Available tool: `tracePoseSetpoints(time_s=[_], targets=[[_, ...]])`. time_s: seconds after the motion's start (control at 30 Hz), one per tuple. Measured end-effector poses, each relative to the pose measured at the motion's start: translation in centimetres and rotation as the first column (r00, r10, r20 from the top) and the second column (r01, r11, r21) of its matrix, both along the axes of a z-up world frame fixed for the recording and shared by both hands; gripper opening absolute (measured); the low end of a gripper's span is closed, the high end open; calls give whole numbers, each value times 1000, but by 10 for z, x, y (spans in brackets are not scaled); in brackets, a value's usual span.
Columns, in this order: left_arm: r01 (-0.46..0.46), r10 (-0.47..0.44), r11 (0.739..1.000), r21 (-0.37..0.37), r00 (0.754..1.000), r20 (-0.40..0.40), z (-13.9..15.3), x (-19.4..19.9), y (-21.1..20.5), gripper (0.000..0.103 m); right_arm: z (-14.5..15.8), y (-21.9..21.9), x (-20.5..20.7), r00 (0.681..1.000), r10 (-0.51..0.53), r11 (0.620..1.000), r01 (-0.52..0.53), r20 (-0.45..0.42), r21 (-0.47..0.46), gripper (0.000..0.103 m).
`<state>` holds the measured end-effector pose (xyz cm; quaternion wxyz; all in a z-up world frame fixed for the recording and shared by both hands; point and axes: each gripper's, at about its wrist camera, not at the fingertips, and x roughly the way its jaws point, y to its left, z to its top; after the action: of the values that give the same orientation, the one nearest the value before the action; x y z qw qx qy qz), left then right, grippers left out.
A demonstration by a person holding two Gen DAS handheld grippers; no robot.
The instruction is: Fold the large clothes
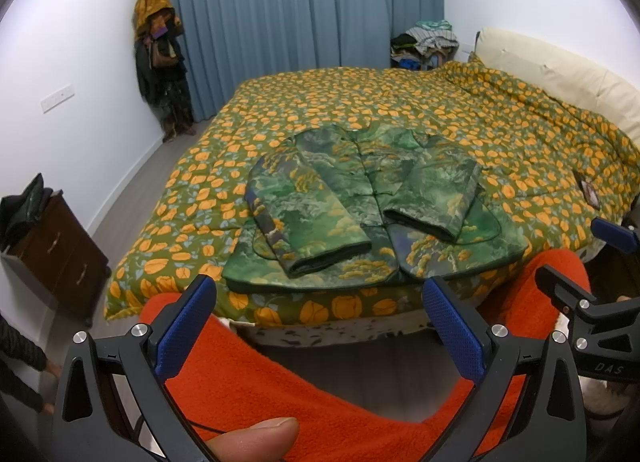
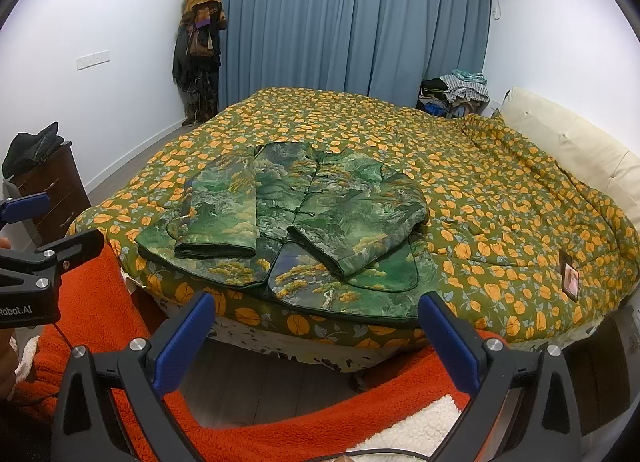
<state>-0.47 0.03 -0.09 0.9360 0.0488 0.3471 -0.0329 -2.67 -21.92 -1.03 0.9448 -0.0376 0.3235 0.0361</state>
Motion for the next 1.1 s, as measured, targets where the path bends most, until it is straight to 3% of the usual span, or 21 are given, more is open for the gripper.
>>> tracePoseSetpoints(time_s=[1.1], targets=[[1,-2,1000,9,1000,11,0,0,0,103,0,0,0,1000,0,1000,0,1,1,103]])
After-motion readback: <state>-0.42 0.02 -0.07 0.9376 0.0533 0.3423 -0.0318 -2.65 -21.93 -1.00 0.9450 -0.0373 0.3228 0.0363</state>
